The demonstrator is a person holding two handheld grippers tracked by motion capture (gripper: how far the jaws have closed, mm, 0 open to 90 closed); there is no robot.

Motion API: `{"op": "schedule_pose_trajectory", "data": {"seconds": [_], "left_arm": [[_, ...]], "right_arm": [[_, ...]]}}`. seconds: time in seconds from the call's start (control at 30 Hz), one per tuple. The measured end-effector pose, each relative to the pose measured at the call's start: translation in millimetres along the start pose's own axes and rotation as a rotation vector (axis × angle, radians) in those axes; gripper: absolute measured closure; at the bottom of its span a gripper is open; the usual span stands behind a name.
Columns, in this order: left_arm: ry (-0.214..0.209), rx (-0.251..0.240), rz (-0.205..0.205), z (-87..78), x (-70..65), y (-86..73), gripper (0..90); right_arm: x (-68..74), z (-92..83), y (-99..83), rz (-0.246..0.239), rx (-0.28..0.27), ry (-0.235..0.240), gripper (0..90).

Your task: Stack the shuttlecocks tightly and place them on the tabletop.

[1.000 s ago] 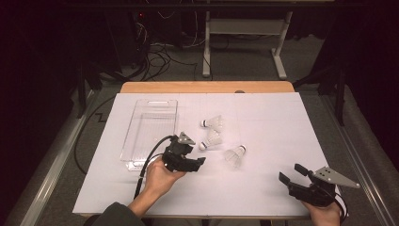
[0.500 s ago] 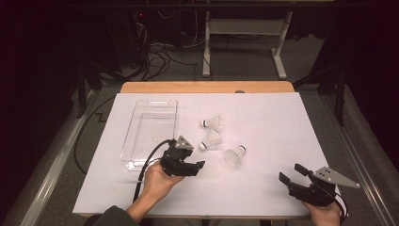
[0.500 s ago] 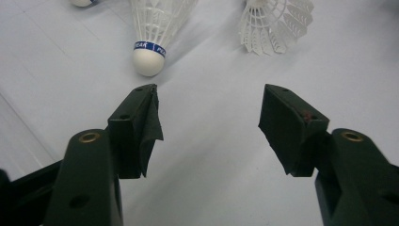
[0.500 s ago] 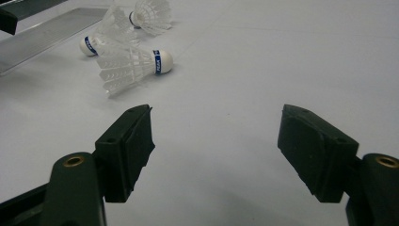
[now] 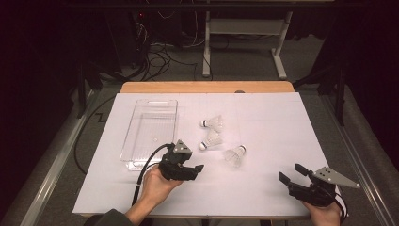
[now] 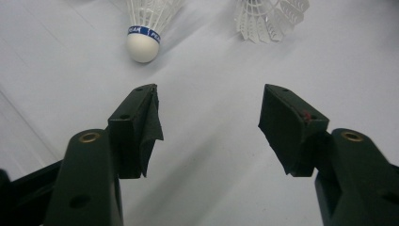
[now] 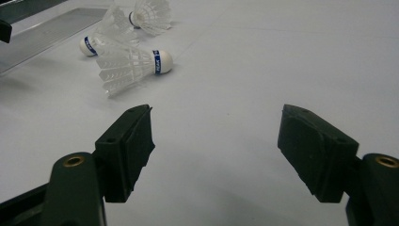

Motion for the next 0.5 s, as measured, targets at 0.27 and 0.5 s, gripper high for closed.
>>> {"op": "schedule_pose_trajectory", "data": {"seconds": [0.27,0.5], "left_arm": [[0.003,-0.011,-0.012,-4.8,0.7,-6.0,39.3],[0.001,-0.011,-0.012,-6.0,-0.3,-9.5,39.2]], "right_arm": [[0.0,0.1,0.0,0.0,0.0,-0.001,27.5],[0.0,0.1,0.0,0.002,0.0,-0.001,27.5]]}}
Point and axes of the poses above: each handheld gripper's, and its own axes: z roughly forward along the jaws, y roughly out of its top, x roughly to its left, the point moved 2 cm from there along z, roughly forward along the jaws, and after that the axes turned 10 degrees about y, right-handed, at the moved point
